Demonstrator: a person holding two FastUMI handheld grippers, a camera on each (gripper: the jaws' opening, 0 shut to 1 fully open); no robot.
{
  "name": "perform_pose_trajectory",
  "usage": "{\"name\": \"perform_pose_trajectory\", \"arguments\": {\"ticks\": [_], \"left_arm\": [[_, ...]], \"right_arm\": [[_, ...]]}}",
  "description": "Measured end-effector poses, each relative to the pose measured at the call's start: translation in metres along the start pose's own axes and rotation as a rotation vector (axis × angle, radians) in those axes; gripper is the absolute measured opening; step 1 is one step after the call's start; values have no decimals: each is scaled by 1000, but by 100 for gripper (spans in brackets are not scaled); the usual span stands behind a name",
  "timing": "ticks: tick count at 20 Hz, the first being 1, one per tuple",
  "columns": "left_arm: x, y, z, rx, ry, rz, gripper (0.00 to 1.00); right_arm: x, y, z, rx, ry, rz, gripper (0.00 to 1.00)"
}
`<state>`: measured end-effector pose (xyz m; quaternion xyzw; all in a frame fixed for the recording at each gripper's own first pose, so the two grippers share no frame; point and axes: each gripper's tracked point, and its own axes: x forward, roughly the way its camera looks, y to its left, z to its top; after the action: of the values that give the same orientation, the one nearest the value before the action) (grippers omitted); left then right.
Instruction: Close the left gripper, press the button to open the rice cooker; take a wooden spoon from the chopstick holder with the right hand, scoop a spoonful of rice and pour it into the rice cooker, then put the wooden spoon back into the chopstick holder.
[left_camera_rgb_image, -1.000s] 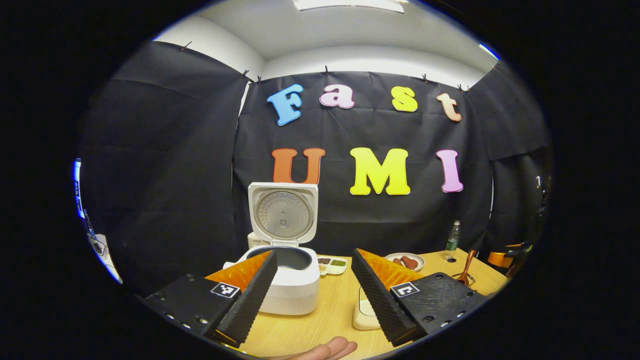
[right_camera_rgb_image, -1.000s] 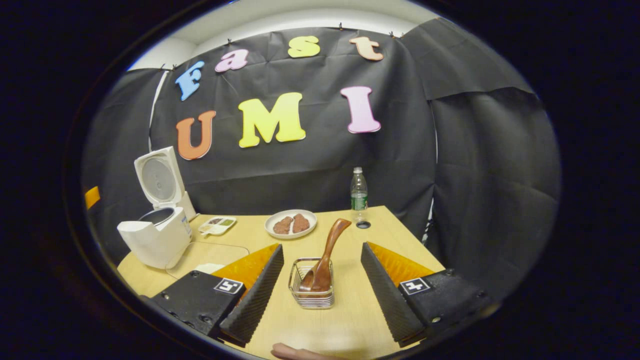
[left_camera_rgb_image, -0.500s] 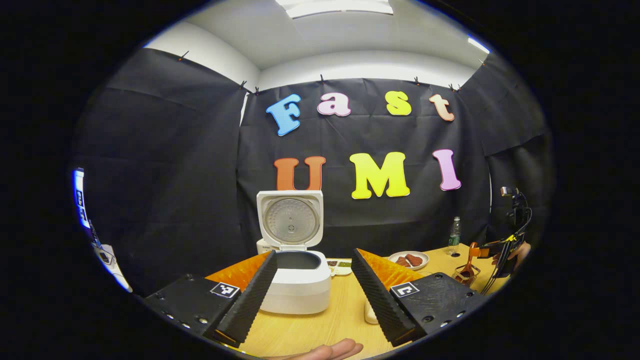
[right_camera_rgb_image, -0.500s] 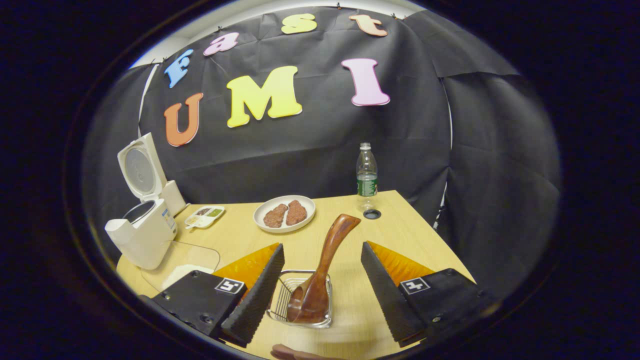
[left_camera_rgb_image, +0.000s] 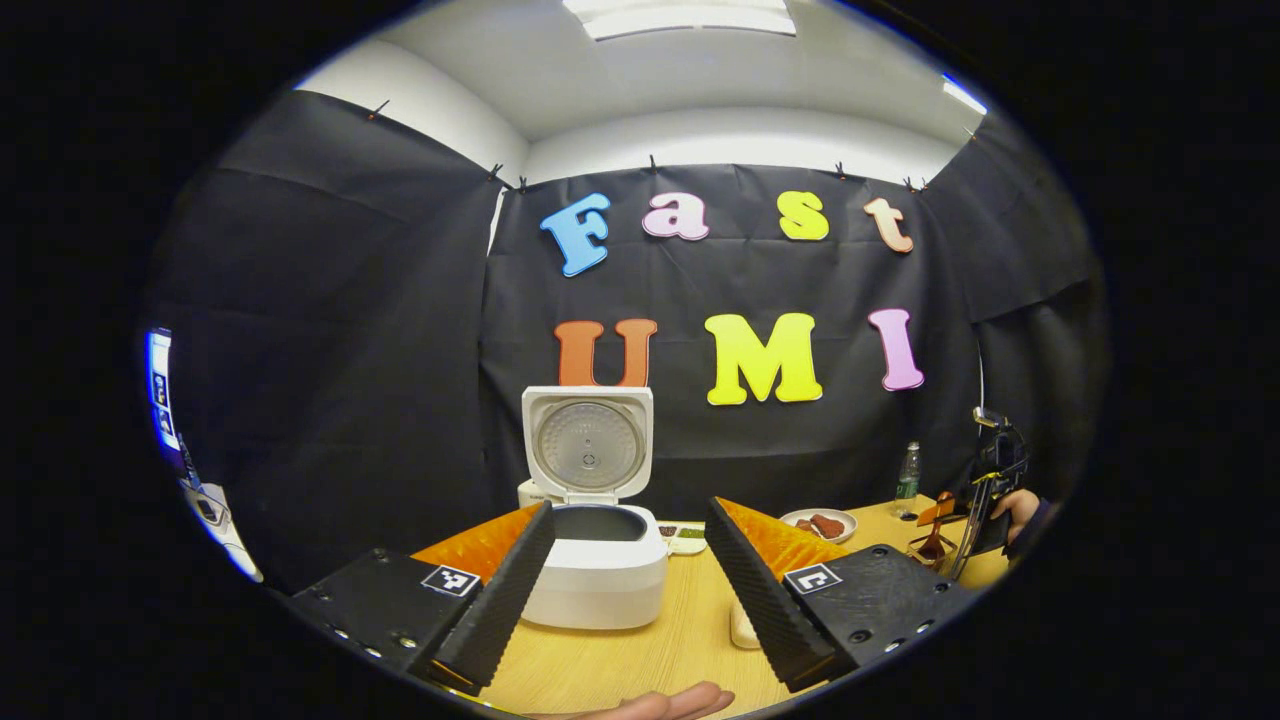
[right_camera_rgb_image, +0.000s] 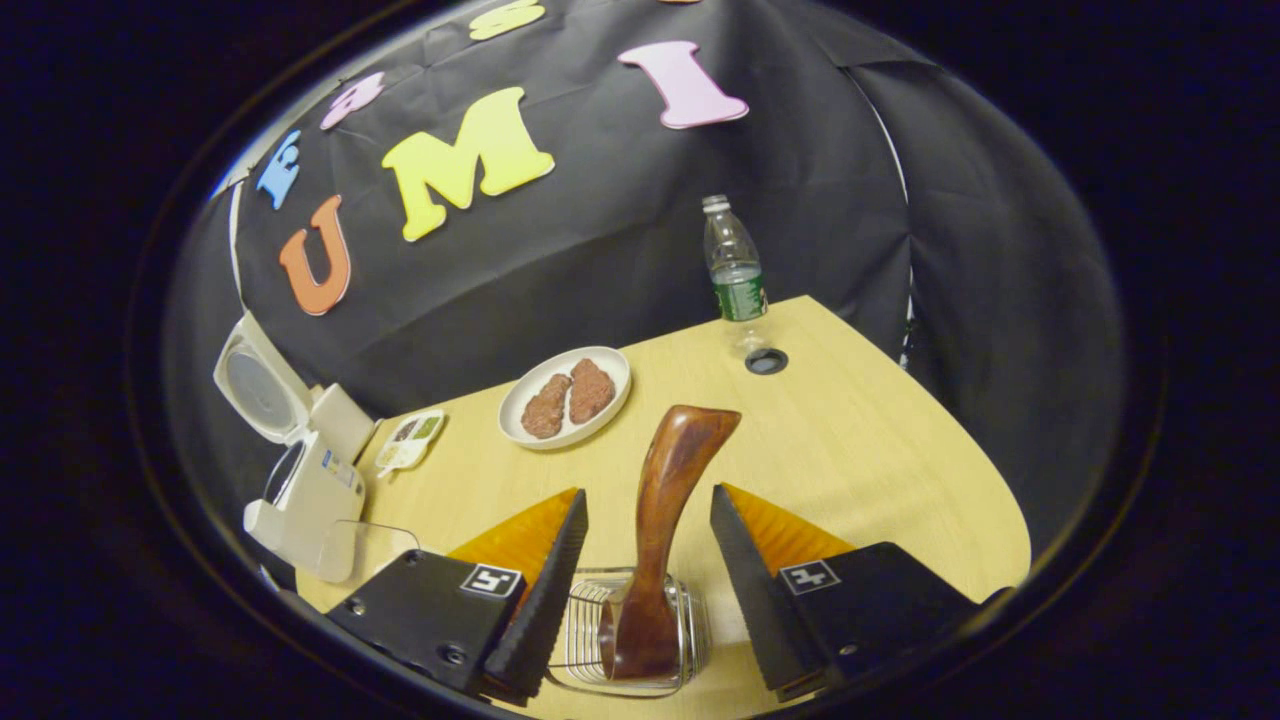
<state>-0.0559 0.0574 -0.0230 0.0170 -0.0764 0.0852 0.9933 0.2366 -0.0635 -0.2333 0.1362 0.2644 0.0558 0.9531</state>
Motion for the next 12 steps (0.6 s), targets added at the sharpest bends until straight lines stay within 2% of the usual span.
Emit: {"name": "perform_pose_trajectory", "arguments": {"ticks": [1, 2, 3, 4, 5, 10, 11, 12], "left_arm": [[0, 0, -1, 0, 1, 0, 95], [0, -3, -1, 3, 3, -7, 95], [-1, -5, -3, 10, 5, -12, 95], [-2, -9, -2, 18, 7, -18, 94], [-3, -12, -4, 25, 10, -26, 94], [-5, -22, -10, 40, 31, -62, 94], [-6, -22, -12, 38, 38, -65, 94], [-6, -22, -14, 37, 43, -66, 94]], "right_arm": [[3, -1, -3, 1, 14, -3, 77], [8, 1, -6, 3, 30, 3, 63], [11, 1, -10, 7, 50, 6, 72], [15, 2, -14, 11, 62, 14, 70], [17, 4, -16, 18, 71, 25, 52], [15, 2, -15, 41, 42, 19, 15], [14, 2, -13, 40, 30, 18, 20], [9, 5, -11, 38, 14, 21, 19]]}}
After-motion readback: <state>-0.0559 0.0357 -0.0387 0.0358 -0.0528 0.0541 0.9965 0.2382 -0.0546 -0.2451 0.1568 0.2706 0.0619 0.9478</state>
